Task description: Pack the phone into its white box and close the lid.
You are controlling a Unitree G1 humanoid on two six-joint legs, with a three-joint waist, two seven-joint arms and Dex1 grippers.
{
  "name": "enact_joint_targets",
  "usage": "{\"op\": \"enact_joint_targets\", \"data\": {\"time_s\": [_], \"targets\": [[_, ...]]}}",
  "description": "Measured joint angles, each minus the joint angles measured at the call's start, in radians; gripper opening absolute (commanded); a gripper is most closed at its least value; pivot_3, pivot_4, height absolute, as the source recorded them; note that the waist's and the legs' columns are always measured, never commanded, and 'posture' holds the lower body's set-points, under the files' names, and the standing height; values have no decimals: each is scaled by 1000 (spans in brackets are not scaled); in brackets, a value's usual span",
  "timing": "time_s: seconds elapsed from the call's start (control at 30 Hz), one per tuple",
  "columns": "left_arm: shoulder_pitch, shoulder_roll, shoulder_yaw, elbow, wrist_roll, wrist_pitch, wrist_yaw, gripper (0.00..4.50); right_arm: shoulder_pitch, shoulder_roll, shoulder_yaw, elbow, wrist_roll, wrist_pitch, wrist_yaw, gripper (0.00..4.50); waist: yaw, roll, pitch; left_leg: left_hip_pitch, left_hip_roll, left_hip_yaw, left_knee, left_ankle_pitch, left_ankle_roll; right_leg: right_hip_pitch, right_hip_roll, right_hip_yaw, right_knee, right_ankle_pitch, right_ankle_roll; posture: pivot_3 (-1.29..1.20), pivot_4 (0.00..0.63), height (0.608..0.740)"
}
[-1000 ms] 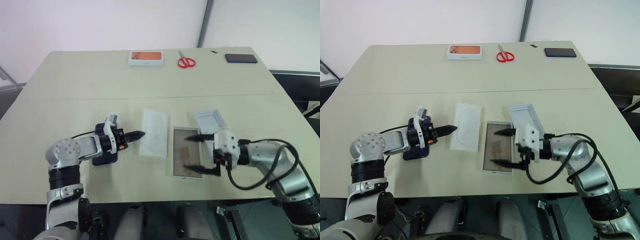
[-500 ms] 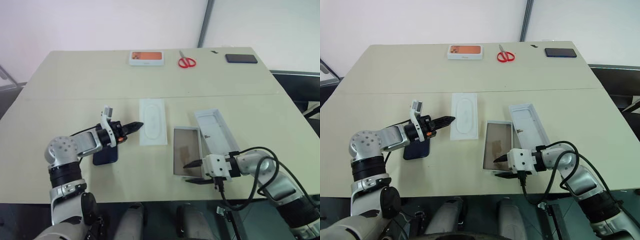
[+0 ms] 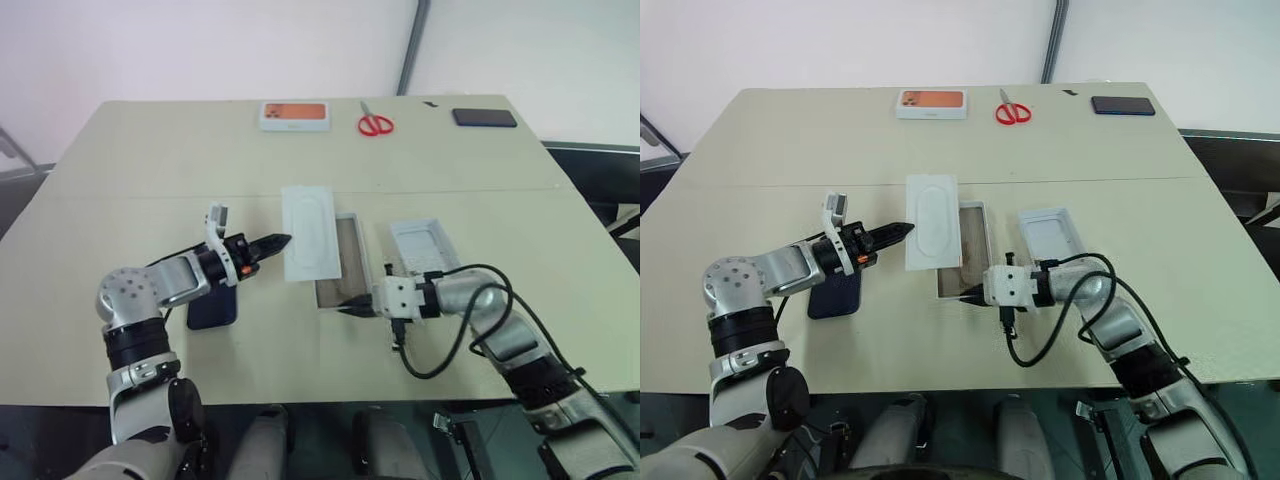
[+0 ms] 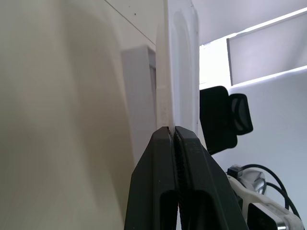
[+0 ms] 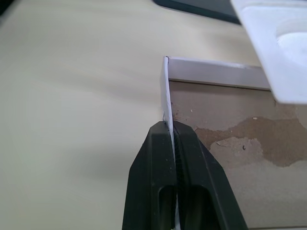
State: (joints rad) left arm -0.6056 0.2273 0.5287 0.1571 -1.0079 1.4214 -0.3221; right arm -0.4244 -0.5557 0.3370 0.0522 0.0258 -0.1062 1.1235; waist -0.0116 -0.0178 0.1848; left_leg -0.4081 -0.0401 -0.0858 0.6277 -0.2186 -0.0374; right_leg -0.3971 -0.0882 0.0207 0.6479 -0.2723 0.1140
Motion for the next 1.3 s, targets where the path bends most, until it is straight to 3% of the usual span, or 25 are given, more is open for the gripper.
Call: {"op": "enact_joint_targets", "data": {"time_s": [0.07,0.17,0.37,0.5,0.73,1.13,1.23,1.3], "targets": [[0,-6,-3,0,0,-16,4,0,-9,5,12,21,-20,1,-8,24,1,0,0,0,0,0,0,1,-1,0,0,0,0,0,0,0,150,740],[0,-6,-5,0,0,-34,10,0,-8,10,16,37,-28,39,-11,913,-1,0,0,0,-1,0,0,1,-1,0,0,0,0,0,0,0,150,740],[4,-31,-28,-4,0,-37,26,0,-13,32,2,28,-12,97,-41,4005,-2,0,0,0,-1,0,-1,1,-1,0,0,0,0,0,0,0,150,740],[14,-46,-45,-16,0,-36,41,0,-13,18,-32,-13,32,131,-34,4005,-1,0,0,0,-1,0,-1,1,-1,0,0,0,0,0,0,0,150,740],[58,-63,-53,-54,-1,-37,79,0,47,-176,-169,-52,108,145,44,4005,-1,0,0,0,-1,1,0,0,-1,1,0,0,0,0,0,0,150,740],[70,-94,-121,-61,10,-61,95,0,-8,-129,-210,23,117,100,-30,4005,1,0,0,0,-1,1,-1,1,-1,0,1,0,0,0,0,0,150,740],[75,-89,-119,-61,9,-62,96,872,-8,-128,-209,23,116,95,-37,4046,2,0,0,0,-1,1,0,1,-1,0,0,0,0,0,0,0,150,740],[76,-89,-122,-62,9,-62,96,1895,-8,-128,-209,25,116,86,-39,4046,1,0,0,0,-1,1,0,1,-1,0,0,0,0,0,0,0,150,740]]}}
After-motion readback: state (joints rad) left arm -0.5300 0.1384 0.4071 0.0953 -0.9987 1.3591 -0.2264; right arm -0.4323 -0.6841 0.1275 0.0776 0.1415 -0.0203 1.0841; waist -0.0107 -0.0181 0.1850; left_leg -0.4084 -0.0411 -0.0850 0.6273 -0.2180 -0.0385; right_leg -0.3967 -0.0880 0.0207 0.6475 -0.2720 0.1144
